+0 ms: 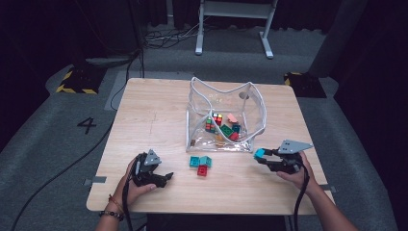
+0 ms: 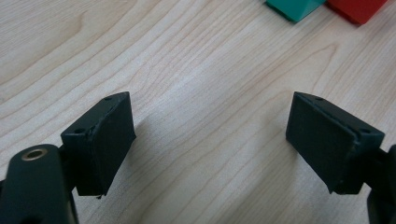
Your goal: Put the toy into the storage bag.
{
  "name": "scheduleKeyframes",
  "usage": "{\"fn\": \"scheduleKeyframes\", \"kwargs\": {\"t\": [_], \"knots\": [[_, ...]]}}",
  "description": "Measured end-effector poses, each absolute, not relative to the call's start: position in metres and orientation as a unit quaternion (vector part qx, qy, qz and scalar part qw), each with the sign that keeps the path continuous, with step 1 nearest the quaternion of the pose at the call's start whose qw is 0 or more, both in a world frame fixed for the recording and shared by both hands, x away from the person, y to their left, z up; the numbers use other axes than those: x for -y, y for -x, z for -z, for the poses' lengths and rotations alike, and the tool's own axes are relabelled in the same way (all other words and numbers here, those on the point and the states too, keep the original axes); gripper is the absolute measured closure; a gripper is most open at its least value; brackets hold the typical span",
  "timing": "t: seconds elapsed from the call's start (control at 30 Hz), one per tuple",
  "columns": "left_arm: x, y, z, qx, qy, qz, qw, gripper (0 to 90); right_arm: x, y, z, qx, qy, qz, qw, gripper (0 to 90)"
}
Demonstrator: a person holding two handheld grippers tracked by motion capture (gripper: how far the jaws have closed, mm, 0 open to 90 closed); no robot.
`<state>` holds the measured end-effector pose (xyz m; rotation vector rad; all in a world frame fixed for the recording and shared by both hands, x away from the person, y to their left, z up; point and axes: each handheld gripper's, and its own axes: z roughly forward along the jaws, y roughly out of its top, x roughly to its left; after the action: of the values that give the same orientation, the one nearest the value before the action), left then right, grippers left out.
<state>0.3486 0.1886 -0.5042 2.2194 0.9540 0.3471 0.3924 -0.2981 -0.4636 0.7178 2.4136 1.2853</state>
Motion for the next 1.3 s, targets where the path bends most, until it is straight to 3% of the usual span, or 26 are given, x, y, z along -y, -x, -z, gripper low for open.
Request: {"fn": "scheduleKeyframes", "kwargs": {"t": [0.53, 0.9, 1.3], "knots": [[-0.189, -0.349, 0.504, -0.367, -0.854, -0.133, 0.344, 15.6, 0.341, -0.446, 0.443, -0.803, -0.323, -0.451, 0.218, 59.0], [-0.189, -0.349, 0.504, -0.366, -0.855, -0.134, 0.344, 15.6, 0.340, -0.482, 0.410, -0.789, -0.335, -0.455, 0.240, 59.0], [-0.189, -0.349, 0.504, -0.365, -0.855, -0.135, 0.344, 15.6, 0.329, -0.496, 0.361, -0.795, -0.304, -0.458, 0.255, 59.0]]}}
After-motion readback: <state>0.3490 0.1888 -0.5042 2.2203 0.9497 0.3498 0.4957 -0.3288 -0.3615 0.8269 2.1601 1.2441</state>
